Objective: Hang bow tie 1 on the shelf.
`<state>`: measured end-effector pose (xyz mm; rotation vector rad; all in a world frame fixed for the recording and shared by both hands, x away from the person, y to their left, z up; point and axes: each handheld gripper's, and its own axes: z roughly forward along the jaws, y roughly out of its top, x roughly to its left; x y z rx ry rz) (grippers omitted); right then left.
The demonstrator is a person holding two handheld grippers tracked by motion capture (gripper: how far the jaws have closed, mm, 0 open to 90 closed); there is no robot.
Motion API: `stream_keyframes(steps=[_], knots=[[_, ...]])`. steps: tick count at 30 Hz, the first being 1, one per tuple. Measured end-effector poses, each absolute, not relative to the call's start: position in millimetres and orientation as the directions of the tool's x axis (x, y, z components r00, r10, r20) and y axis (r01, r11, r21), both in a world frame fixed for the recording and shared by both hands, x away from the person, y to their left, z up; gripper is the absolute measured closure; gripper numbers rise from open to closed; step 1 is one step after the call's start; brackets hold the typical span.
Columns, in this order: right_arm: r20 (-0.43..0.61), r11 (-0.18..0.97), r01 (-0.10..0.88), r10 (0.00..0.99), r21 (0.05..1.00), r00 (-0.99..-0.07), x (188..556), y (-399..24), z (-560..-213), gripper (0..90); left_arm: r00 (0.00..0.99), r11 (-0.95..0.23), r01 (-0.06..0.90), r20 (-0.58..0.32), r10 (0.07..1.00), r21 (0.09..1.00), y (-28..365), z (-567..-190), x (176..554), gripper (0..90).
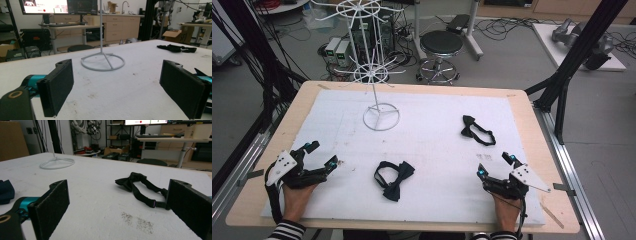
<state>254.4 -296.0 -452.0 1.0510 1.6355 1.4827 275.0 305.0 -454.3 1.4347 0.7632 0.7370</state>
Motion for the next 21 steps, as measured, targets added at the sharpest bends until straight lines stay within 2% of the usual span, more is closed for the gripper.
stream_keyframes(steps=[21], knots=[[0.038, 0.018, 0.123, 0.898, 0.992, -0.439, 253.9, -296.3, -451.9, 4.2, 0.575, 0.036, 0.035, -0.049, 0.817, 0.999, 307.8, -453.8, 277.4, 12.3]])
